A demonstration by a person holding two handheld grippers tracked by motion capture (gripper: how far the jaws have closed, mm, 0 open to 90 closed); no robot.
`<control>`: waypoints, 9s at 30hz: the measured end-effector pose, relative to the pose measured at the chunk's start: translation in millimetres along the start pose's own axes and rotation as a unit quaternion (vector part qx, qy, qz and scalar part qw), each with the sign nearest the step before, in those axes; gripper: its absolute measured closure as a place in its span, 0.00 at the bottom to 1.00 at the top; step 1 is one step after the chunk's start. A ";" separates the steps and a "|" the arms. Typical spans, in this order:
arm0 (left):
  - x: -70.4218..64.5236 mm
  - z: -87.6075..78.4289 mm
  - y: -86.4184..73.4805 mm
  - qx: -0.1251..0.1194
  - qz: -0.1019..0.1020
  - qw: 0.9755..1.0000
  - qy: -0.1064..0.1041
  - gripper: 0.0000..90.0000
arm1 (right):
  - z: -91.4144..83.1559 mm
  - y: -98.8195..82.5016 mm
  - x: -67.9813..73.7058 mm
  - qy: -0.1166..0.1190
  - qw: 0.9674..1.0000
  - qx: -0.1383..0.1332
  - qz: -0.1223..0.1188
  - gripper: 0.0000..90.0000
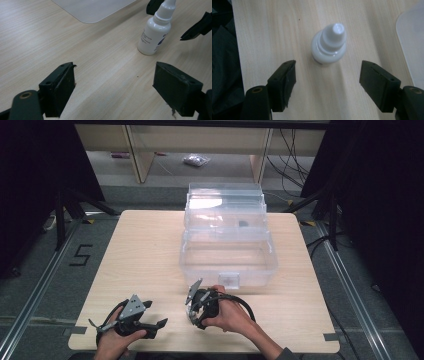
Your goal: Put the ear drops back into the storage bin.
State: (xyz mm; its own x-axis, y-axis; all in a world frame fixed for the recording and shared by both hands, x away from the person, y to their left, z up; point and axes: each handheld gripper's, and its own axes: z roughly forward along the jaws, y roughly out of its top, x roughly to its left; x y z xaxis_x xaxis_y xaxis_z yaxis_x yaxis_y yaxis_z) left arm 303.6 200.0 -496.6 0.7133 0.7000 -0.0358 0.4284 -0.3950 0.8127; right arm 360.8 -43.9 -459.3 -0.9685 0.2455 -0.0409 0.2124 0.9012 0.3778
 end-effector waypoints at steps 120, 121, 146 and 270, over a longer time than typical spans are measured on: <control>0.1 1.8 -0.7 0.000 0.000 1.000 -0.004 0.19 | -150.4 -61.3 -151.4 -0.061 0.982 0.095 0.151 0.67; 0.0 1.9 -0.8 0.000 0.000 1.000 -0.004 0.19 | -148.9 -62.3 -154.3 -0.062 0.980 0.098 0.161 0.67; 0.1 1.1 -0.5 0.005 0.001 1.000 -0.003 0.19 | -96.6 -81.9 -201.8 -0.063 0.962 0.141 0.226 0.67; -0.1 2.5 -1.0 0.000 -0.001 1.000 -0.003 0.19 | -135.1 -108.0 -119.0 -0.079 0.969 -0.072 0.223 0.28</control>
State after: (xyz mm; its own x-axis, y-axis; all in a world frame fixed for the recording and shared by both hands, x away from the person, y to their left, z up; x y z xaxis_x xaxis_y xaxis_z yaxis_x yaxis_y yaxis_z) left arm 304.5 198.9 -498.9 0.7162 0.6967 -0.0413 0.4298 -0.3937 0.8125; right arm 435.6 -218.7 -370.3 -0.7504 0.6607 0.0194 0.5741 0.6369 0.5146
